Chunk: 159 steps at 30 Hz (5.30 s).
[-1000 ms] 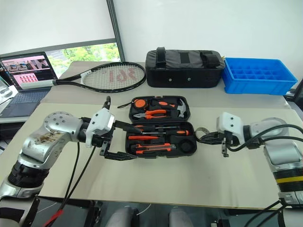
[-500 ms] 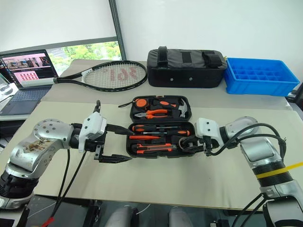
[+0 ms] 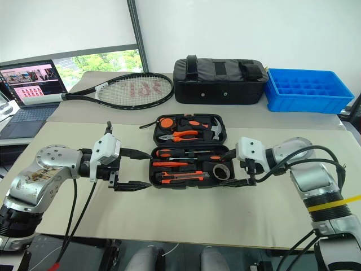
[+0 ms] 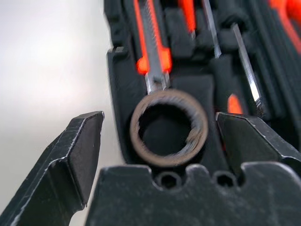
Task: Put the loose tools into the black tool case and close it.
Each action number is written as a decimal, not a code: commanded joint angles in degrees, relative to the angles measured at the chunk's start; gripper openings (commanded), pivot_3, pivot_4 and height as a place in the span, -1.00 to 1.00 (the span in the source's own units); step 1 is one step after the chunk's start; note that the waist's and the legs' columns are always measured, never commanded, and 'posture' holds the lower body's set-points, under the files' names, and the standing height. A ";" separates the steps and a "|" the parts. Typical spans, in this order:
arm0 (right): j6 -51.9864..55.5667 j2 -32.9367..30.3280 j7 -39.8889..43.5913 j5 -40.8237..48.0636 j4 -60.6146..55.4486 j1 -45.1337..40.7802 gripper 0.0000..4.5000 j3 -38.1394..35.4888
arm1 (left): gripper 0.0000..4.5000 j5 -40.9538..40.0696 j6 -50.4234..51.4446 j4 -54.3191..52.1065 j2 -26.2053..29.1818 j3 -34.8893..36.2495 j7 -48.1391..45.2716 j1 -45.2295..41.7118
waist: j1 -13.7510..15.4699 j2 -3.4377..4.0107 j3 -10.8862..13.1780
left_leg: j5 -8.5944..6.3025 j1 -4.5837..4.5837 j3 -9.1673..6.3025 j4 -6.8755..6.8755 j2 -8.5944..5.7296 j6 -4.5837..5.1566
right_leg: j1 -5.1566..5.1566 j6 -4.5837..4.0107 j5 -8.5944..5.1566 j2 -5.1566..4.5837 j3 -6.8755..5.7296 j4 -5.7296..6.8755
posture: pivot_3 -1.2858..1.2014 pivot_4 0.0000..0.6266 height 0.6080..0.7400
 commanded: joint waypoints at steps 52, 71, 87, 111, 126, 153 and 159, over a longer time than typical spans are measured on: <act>17.07 19.98 -28.64 0.22 65.78 -35.99 -0.22 -14.38 | 1.00 5.37 3.93 77.59 -21.30 13.28 25.46 -38.87 | -0.95 -0.06 0.00 | 0.16 -0.44 0.00 -0.17 -0.04 -0.02 | -0.59 -0.04 0.05 -0.02 -0.14 0.41 | 0.03 -0.52 0.51; 16.13 19.30 -30.12 1.49 64.99 -36.01 -1.00 -19.14 | -0.69 11.68 -4.16 86.66 -25.94 14.11 27.31 -43.33 | -1.62 -0.05 -0.01 | 0.18 -0.44 0.00 -0.20 -0.07 -0.06 | -0.67 -0.02 0.04 -0.04 -0.15 0.38 | 0.03 -0.52 0.51; 12.95 18.97 -26.70 5.24 51.18 -29.34 -1.00 -22.74 | -0.99 16.39 -17.55 83.00 -25.39 12.48 21.02 -41.31 | -1.45 -0.02 -0.01 | 0.24 -0.55 -0.02 -0.23 -0.09 -0.17 | -0.73 -0.01 0.05 -0.04 -0.16 0.40 | 0.03 -0.52 0.51; -32.73 10.20 -11.32 -0.32 24.80 2.49 -0.43 -16.39 | -0.44 25.19 -82.93 50.80 -9.64 0.74 14.30 -5.69 | -1.63 0.15 -0.11 | 0.22 -0.03 0.23 -0.34 0.01 -0.14 | -0.41 -0.01 0.07 -0.08 0.00 0.33 | 0.03 -0.52 0.51; 7.72 -7.89 -2.80 15.12 -20.06 32.28 0.19 -10.93 | 0.98 6.79 -47.77 40.41 -8.09 10.37 17.02 0.20 | -0.25 -0.04 -0.06 | 0.20 0.26 0.11 -0.07 0.10 -0.03 | 0.09 0.31 -0.15 -0.04 -0.16 0.32 | 0.03 -0.52 0.51; 21.64 12.43 -34.49 3.61 -20.21 16.48 0.19 -8.18 | 0.98 23.75 -37.78 53.29 -28.13 -7.57 14.80 -25.38 | 0.22 -0.20 -0.05 | 0.21 -0.26 -0.02 -0.05 -0.01 0.13 | -0.16 0.01 0.13 0.04 -0.06 0.02 | 0.03 -0.52 0.51; 31.05 17.40 -42.09 2.78 -27.01 18.44 0.19 -5.78 | 0.98 27.89 -37.72 56.18 -29.46 -10.15 15.56 -25.48 | 0.08 -0.17 -0.09 | 0.23 -0.08 -0.07 -0.04 -0.05 0.11 | -0.04 0.30 -0.04 0.06 -0.06 0.14 | 0.03 -0.52 0.51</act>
